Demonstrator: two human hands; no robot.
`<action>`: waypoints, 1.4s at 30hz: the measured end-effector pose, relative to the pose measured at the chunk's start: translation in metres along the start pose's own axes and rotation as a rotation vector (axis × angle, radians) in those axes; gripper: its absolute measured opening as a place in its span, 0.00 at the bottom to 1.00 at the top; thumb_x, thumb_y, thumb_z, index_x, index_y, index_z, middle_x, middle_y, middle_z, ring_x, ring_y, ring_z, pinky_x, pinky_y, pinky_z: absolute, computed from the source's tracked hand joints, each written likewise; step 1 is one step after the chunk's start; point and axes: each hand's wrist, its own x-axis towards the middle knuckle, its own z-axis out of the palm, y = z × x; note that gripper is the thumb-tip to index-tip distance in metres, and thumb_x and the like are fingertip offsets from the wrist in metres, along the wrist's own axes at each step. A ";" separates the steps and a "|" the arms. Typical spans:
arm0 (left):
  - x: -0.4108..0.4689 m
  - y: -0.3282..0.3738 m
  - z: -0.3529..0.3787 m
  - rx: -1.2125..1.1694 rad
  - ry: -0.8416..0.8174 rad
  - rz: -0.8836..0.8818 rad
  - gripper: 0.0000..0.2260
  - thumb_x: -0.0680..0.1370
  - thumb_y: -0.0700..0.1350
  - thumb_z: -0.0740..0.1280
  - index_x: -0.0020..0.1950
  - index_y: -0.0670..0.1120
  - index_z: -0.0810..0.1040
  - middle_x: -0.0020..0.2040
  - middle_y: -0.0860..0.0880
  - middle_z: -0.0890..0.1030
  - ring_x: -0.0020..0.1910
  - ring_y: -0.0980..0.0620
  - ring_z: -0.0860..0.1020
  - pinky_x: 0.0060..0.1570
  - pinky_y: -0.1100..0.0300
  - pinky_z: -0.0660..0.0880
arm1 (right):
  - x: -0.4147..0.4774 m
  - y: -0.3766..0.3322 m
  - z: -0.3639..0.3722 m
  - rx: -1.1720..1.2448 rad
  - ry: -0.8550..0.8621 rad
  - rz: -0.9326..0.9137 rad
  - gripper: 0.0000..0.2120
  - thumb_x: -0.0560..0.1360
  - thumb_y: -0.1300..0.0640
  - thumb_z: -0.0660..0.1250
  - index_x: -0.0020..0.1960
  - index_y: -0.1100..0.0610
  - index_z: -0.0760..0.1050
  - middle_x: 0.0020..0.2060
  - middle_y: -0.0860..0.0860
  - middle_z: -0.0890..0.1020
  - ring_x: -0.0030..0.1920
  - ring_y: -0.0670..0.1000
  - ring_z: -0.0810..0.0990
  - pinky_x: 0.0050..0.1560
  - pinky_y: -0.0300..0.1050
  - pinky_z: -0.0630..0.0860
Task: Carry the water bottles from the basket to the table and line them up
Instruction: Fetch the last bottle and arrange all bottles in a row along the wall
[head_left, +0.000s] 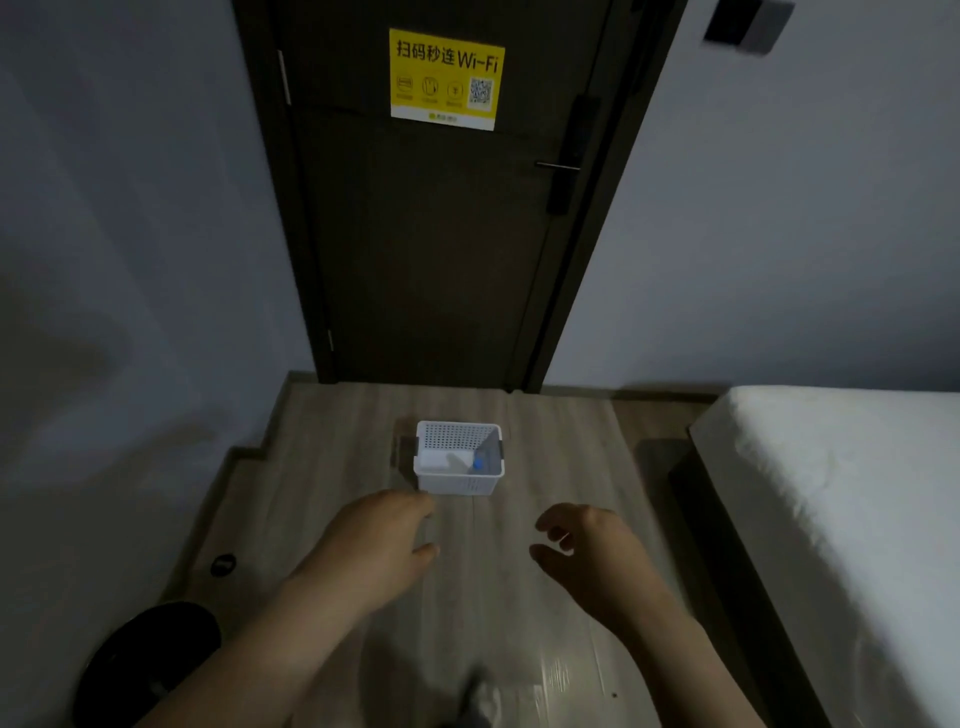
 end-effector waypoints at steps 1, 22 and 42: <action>0.015 -0.003 -0.001 0.008 0.002 0.002 0.13 0.76 0.54 0.64 0.57 0.51 0.75 0.54 0.52 0.78 0.52 0.54 0.76 0.51 0.60 0.74 | 0.015 0.003 -0.001 -0.004 -0.006 -0.003 0.14 0.75 0.47 0.67 0.60 0.45 0.74 0.47 0.39 0.75 0.44 0.39 0.74 0.43 0.31 0.73; 0.332 -0.057 0.010 -0.107 -0.154 -0.241 0.17 0.77 0.50 0.64 0.64 0.49 0.72 0.61 0.50 0.76 0.58 0.53 0.75 0.59 0.63 0.70 | 0.363 0.085 -0.021 -0.014 -0.200 -0.063 0.17 0.75 0.49 0.66 0.64 0.49 0.73 0.57 0.47 0.79 0.52 0.44 0.78 0.49 0.33 0.73; 0.512 -0.225 0.243 -0.054 -0.275 -0.196 0.11 0.78 0.49 0.62 0.59 0.50 0.73 0.57 0.50 0.78 0.52 0.54 0.77 0.54 0.60 0.74 | 0.562 0.177 0.226 0.012 -0.233 0.100 0.18 0.76 0.52 0.66 0.65 0.51 0.72 0.59 0.49 0.79 0.55 0.46 0.78 0.54 0.36 0.73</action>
